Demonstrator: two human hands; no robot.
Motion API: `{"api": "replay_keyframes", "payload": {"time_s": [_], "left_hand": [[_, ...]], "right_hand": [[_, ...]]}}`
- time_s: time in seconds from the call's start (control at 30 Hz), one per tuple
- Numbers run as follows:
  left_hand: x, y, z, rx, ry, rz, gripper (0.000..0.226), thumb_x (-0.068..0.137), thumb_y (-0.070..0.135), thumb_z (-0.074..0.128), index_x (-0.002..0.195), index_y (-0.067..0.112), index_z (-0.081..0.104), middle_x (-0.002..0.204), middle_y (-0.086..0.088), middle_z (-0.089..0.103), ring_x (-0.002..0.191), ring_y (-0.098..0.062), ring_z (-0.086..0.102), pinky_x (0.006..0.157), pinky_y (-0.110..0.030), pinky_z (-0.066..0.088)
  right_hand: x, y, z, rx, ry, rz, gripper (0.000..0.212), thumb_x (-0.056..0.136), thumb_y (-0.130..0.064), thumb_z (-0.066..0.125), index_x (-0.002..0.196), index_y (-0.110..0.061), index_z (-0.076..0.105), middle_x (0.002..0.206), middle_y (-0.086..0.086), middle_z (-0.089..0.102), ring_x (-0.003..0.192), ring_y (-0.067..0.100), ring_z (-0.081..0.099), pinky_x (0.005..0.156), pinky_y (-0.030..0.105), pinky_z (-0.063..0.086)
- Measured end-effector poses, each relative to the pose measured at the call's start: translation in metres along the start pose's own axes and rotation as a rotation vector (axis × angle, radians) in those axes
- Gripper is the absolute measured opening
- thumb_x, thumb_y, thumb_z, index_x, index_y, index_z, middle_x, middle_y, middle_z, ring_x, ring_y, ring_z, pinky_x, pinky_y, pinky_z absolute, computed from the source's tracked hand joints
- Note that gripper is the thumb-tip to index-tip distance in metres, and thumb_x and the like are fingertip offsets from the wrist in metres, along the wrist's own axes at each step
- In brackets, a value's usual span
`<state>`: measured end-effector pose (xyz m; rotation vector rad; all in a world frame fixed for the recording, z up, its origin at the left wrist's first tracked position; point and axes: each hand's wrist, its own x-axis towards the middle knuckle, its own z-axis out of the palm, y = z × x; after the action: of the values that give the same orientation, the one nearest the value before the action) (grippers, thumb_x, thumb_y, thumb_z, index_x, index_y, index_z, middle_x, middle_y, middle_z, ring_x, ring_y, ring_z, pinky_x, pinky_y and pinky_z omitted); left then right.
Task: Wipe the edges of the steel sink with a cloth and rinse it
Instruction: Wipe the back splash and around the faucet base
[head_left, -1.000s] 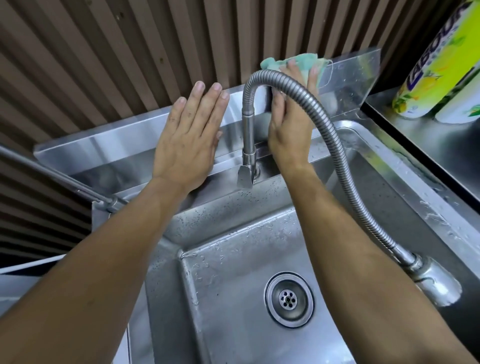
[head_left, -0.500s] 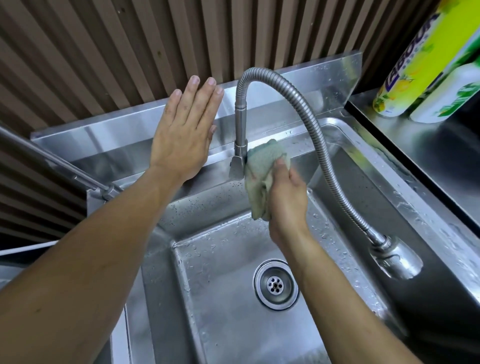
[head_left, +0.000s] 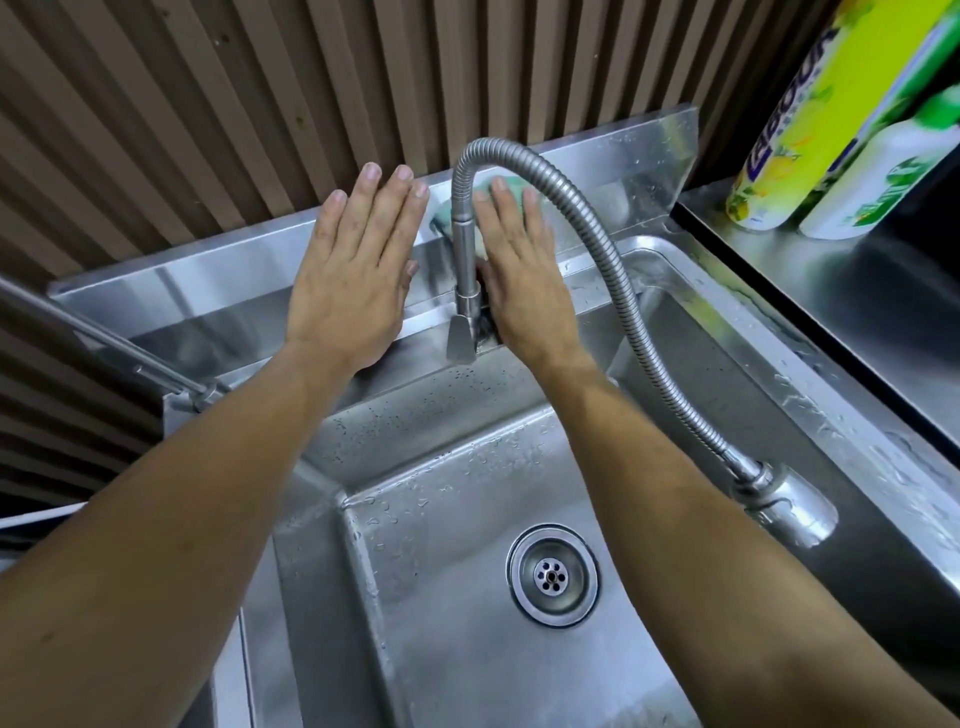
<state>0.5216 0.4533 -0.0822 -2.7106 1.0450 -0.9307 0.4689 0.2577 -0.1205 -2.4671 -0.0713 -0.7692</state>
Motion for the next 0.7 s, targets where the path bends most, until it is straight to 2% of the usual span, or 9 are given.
{"api": "replay_keyframes", "payload": {"time_s": [0.03, 0.1, 0.17, 0.2, 0.3, 0.33, 0.43, 0.53, 0.7], "left_hand": [[0.0, 0.0, 0.001, 0.001, 0.003, -0.004, 0.059, 0.113, 0.029, 0.022, 0.166, 0.012, 0.002, 0.174, -0.008, 0.004, 0.16, -0.031, 0.003, 0.13, -0.048, 0.006], [-0.001, 0.0, 0.002, 0.011, 0.006, -0.003, 0.059, 0.113, 0.029, 0.022, 0.166, 0.011, 0.003, 0.173, -0.009, 0.004, 0.16, -0.032, 0.004, 0.13, -0.048, 0.006], [0.0, 0.001, 0.003, 0.024, 0.008, -0.004, 0.059, 0.113, 0.029, 0.021, 0.166, 0.011, 0.002, 0.174, -0.008, 0.003, 0.16, -0.032, 0.003, 0.13, -0.048, 0.006], [0.0, 0.002, 0.003, 0.025, 0.006, -0.006, 0.059, 0.113, 0.03, 0.02, 0.166, 0.012, 0.001, 0.174, -0.008, 0.002, 0.16, -0.031, 0.003, 0.13, -0.047, 0.006], [0.0, 0.002, 0.002, 0.024, 0.005, -0.014, 0.059, 0.113, 0.03, 0.019, 0.166, 0.012, 0.001, 0.174, -0.007, 0.002, 0.16, -0.031, 0.003, 0.13, -0.047, 0.007], [-0.001, 0.002, 0.003, 0.028, 0.005, -0.013, 0.059, 0.113, 0.03, 0.019, 0.166, 0.012, 0.001, 0.174, -0.007, 0.002, 0.16, -0.031, 0.003, 0.13, -0.048, 0.007], [-0.001, 0.003, 0.003, 0.045, 0.019, -0.012, 0.058, 0.113, 0.03, 0.018, 0.166, 0.012, 0.002, 0.174, -0.007, 0.004, 0.16, -0.031, 0.004, 0.13, -0.048, 0.009], [0.0, 0.005, 0.004, 0.041, 0.026, -0.018, 0.058, 0.113, 0.03, 0.019, 0.166, 0.012, 0.004, 0.173, -0.007, 0.005, 0.16, -0.031, 0.006, 0.129, -0.048, 0.01], [0.0, 0.004, 0.002, 0.034, 0.007, -0.018, 0.06, 0.112, 0.03, 0.022, 0.166, 0.012, 0.002, 0.174, -0.008, 0.004, 0.16, -0.032, 0.005, 0.129, -0.049, 0.008]], "right_hand": [[0.005, 0.009, 0.0, 0.012, 0.027, 0.034, 0.054, 0.111, -0.026, 0.031, 0.163, -0.014, 0.024, 0.17, 0.012, 0.021, 0.159, 0.03, 0.006, 0.131, 0.041, 0.002], [0.02, 0.024, -0.006, 0.124, 0.168, 0.282, 0.054, 0.111, -0.028, 0.026, 0.163, -0.014, 0.021, 0.17, 0.013, 0.021, 0.158, 0.033, 0.016, 0.129, 0.05, 0.011], [0.036, 0.029, -0.011, 0.113, 0.251, 0.512, 0.058, 0.106, -0.026, 0.014, 0.162, -0.015, 0.022, 0.172, 0.009, 0.014, 0.159, 0.032, 0.005, 0.129, 0.048, 0.0], [0.038, 0.029, -0.009, 0.1, 0.215, 0.54, 0.058, 0.105, -0.023, 0.015, 0.163, -0.017, 0.022, 0.172, 0.007, 0.012, 0.159, 0.031, 0.001, 0.128, 0.046, -0.003], [0.018, 0.026, -0.003, 0.04, 0.052, 0.346, 0.06, 0.103, -0.008, 0.041, 0.161, -0.021, 0.026, 0.168, 0.011, 0.025, 0.157, 0.037, 0.016, 0.125, 0.058, 0.022], [0.006, 0.021, -0.007, -0.02, 0.003, 0.282, 0.063, 0.102, -0.006, 0.045, 0.16, -0.02, 0.026, 0.167, 0.012, 0.027, 0.157, 0.037, 0.017, 0.124, 0.058, 0.024], [-0.025, 0.007, -0.01, -0.145, -0.149, 0.179, 0.054, 0.103, -0.008, 0.043, 0.155, -0.01, 0.033, 0.165, 0.016, 0.03, 0.155, 0.039, 0.016, 0.128, 0.057, 0.013], [-0.04, -0.009, -0.008, -0.258, -0.294, 0.16, 0.055, 0.107, -0.021, 0.033, 0.16, -0.007, 0.026, 0.17, 0.014, 0.017, 0.158, 0.035, 0.007, 0.124, 0.043, -0.01], [-0.042, -0.031, -0.027, -0.184, -0.277, 0.267, 0.06, 0.104, -0.021, 0.037, 0.16, -0.004, 0.021, 0.171, 0.016, 0.009, 0.159, 0.034, -0.001, 0.125, 0.039, -0.01]]}}
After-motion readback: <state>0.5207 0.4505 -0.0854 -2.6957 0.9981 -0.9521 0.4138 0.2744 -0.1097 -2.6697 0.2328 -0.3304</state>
